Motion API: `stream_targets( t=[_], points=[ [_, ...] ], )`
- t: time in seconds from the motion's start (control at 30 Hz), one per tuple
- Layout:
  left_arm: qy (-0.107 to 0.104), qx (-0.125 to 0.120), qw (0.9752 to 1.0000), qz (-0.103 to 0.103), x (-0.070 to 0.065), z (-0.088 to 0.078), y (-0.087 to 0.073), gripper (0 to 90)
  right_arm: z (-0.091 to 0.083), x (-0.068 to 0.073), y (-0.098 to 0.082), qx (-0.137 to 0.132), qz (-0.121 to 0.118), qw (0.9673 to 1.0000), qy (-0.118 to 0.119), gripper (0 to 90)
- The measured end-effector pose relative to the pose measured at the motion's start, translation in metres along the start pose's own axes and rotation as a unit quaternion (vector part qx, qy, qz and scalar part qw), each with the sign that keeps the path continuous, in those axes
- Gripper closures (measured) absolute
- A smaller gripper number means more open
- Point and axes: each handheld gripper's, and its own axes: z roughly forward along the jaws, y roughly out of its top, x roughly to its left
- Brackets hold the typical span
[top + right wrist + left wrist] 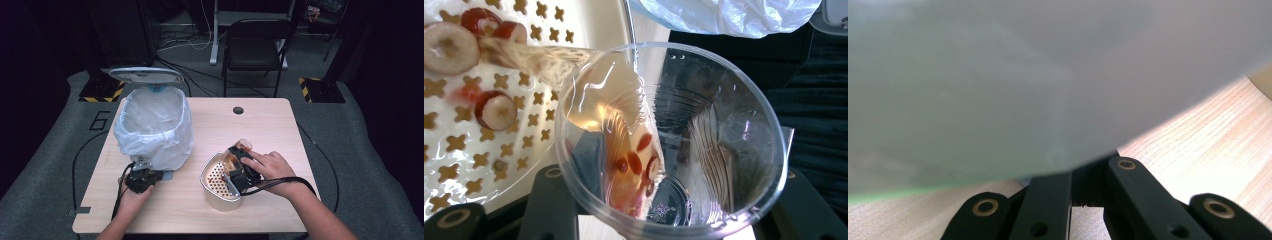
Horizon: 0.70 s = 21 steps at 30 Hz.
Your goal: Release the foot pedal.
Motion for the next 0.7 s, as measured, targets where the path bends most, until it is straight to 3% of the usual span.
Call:
stream_targets(
  t=[0.1,0.13,0.17,0.33,0.37,0.43,0.47,0.57,0.6,0.7],
  points=[
    [-0.002,0.010,0.9999,0.013,0.0019,-0.0017,0.0004,90.0,-0.0012,0.0021,0.0009,0.005,-0.012,0.9998,-0.014,48.0],
    [-0.005,-0.002,1.0000,0.000,-0.0001,-0.0003,0.0001,90.0,-0.0012,0.0008,0.0012,0.003,-0.030,0.9994,-0.018,48.0],
    [-0.006,-0.001,1.0000,0.000,0.0000,-0.0003,0.0001,90.0,-0.0010,0.0016,0.0015,0.003,-0.038,0.9989,-0.026,48.0],
    [-0.005,-0.001,1.0000,0.001,-0.0001,-0.0003,0.0001,90.0,-0.0026,0.0019,0.0030,-0.005,-0.043,0.9984,-0.036,48.0],
    [0.002,0.000,0.9999,0.011,0.0013,-0.0007,0.0005,90.0,-0.0026,0.0019,0.0030,-0.005,-0.043,0.9984,-0.036,48.0],
    [0.001,-0.002,0.9999,0.011,0.0015,-0.0004,0.0005,90.0,-0.0026,0.0036,0.0030,-0.003,-0.051,0.9974,-0.050,48.0],
    [-0.002,-0.002,1.0000,-0.003,-0.0006,-0.0002,-0.0001,90.0,-0.0027,0.0043,0.0030,-0.004,-0.057,0.9969,-0.054,48.0],
    [-0.007,0.000,1.0000,0.000,0.0000,-0.0005,0.0001,90.0,-0.0039,0.0064,0.0034,-0.004,-0.068,0.9956,-0.065,47.9],
    [-0.007,-0.001,1.0000,0.000,-0.0001,-0.0004,0.0000,90.0,-0.0046,0.0069,0.0051,-0.004,-0.092,0.9932,-0.071,47.9],
    [-0.007,0.000,1.0000,0.000,-0.0001,-0.0005,0.0001,90.0,-0.0055,0.0064,0.0062,-0.002,-0.109,0.9908,-0.080,47.9]
  ],
)
